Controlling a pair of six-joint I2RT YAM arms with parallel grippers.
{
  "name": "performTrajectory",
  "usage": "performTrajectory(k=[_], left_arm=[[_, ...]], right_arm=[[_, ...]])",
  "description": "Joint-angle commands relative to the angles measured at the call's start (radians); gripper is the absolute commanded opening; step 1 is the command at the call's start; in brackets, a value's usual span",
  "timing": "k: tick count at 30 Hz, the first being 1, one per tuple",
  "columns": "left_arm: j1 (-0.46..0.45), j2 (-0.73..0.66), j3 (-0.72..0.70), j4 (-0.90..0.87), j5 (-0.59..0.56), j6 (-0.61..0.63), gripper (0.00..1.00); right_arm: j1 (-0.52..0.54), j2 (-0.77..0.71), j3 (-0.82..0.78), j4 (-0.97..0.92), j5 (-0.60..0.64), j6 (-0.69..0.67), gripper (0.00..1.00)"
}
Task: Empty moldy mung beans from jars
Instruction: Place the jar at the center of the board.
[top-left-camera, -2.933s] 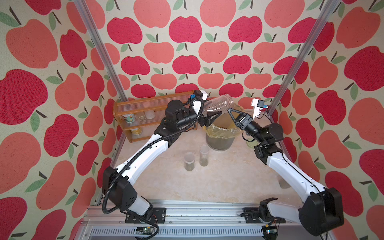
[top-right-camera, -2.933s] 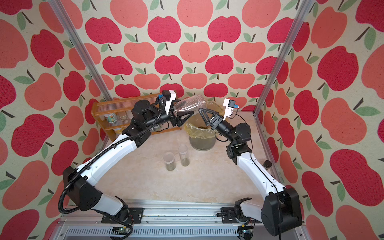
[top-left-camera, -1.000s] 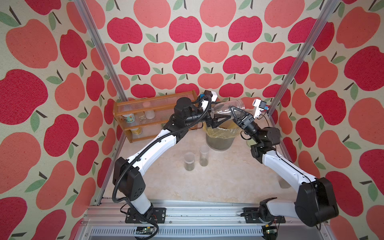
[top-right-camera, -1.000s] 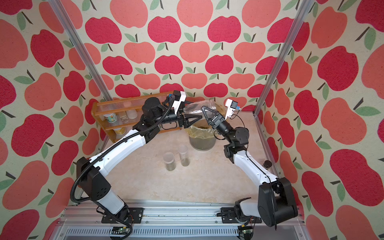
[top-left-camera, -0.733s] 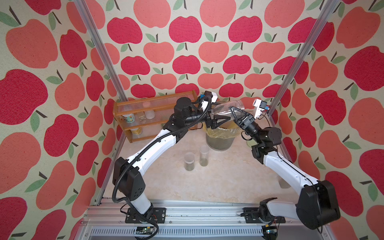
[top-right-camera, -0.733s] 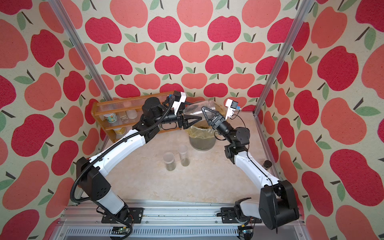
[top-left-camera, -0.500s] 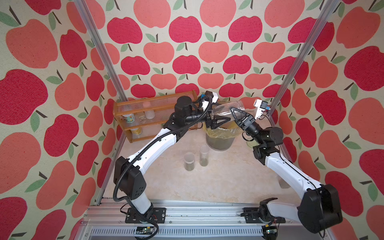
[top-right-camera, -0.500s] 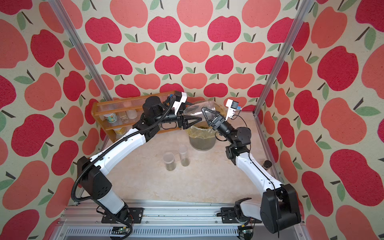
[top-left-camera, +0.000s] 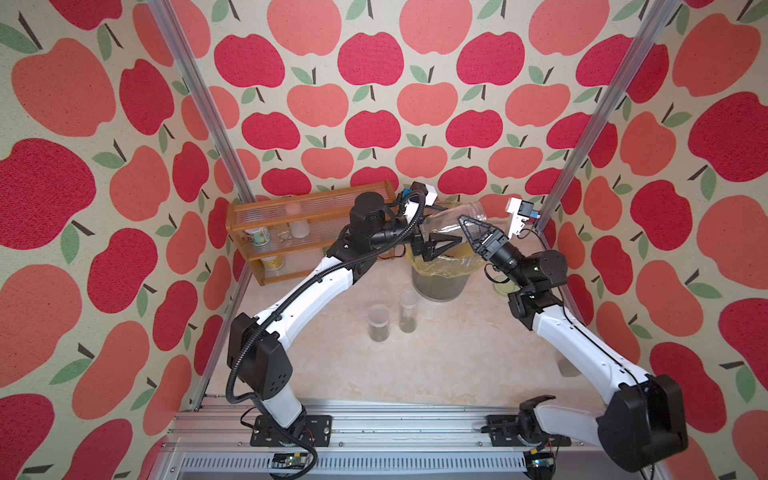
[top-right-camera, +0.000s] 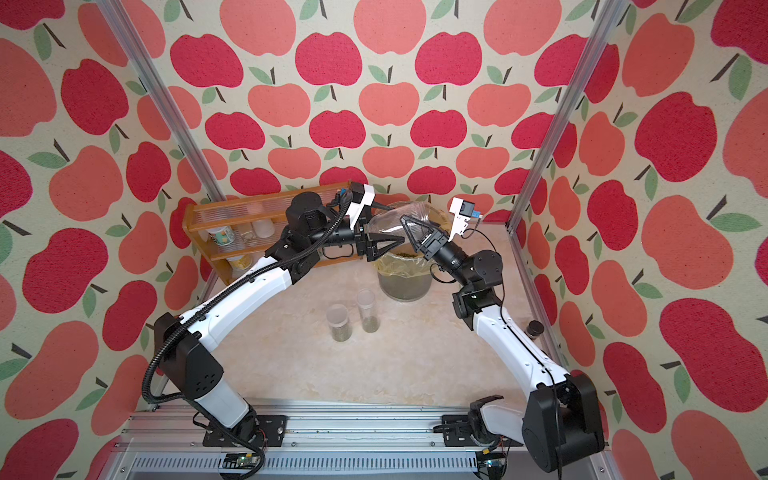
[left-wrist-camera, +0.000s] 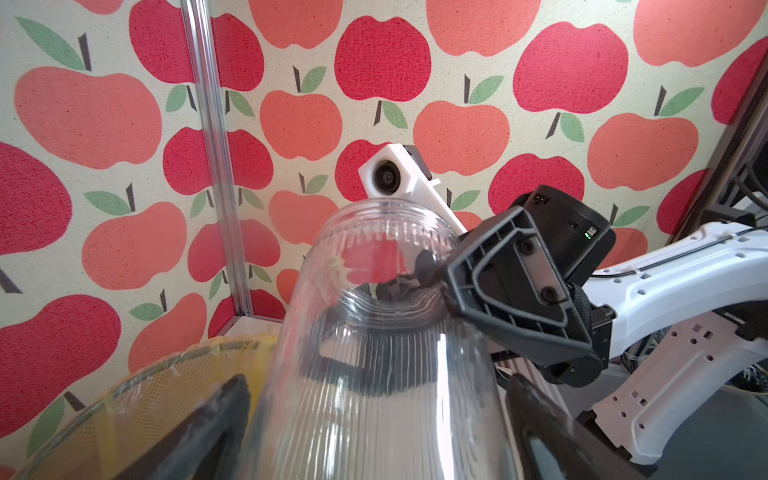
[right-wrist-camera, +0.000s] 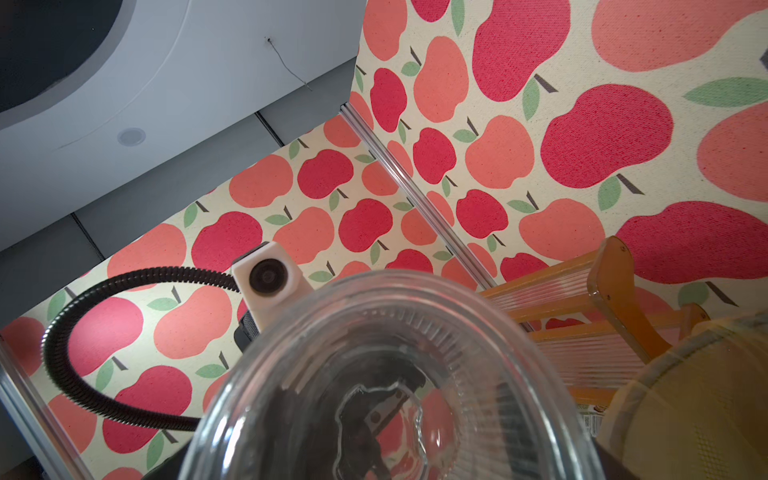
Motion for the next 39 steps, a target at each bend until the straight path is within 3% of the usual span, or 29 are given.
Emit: performTrajectory(k=[1, 9, 21, 31, 36, 39], left_arm=[[-0.003, -0.006, 0.024, 0.022, -0.059, 0.049, 1.0], [-0.002, -0.049, 0.01, -0.02, -0.143, 0.083, 1.0], [0.007, -0.307, -0.192, -0.071, -0.315, 0.17, 1.0], [0.006, -0.578, -0.41, -0.169, -0.545, 0.137, 1.0], [0.007, -0.716, -0.501, -0.252, -0.708, 0.108, 1.0], [0.009, -0.795, -0.585, -0.245, -0.735, 0.108, 1.0]], right_arm=[[-0.001, -0.029, 0.029, -0.07, 0.011, -0.063, 0.59], [-0.024, -0.05, 0.044, -0.128, 0.01, -0.107, 0.59], [-0.069, -0.236, 0.155, -0.65, 0.035, -0.474, 0.59], [-0.096, -0.428, 0.235, -1.163, 0.268, -0.837, 0.59], [-0.097, -0.486, 0.196, -1.246, 0.387, -0.877, 0.59], [-0.097, -0.512, 0.126, -1.245, 0.46, -0.862, 0.6]])
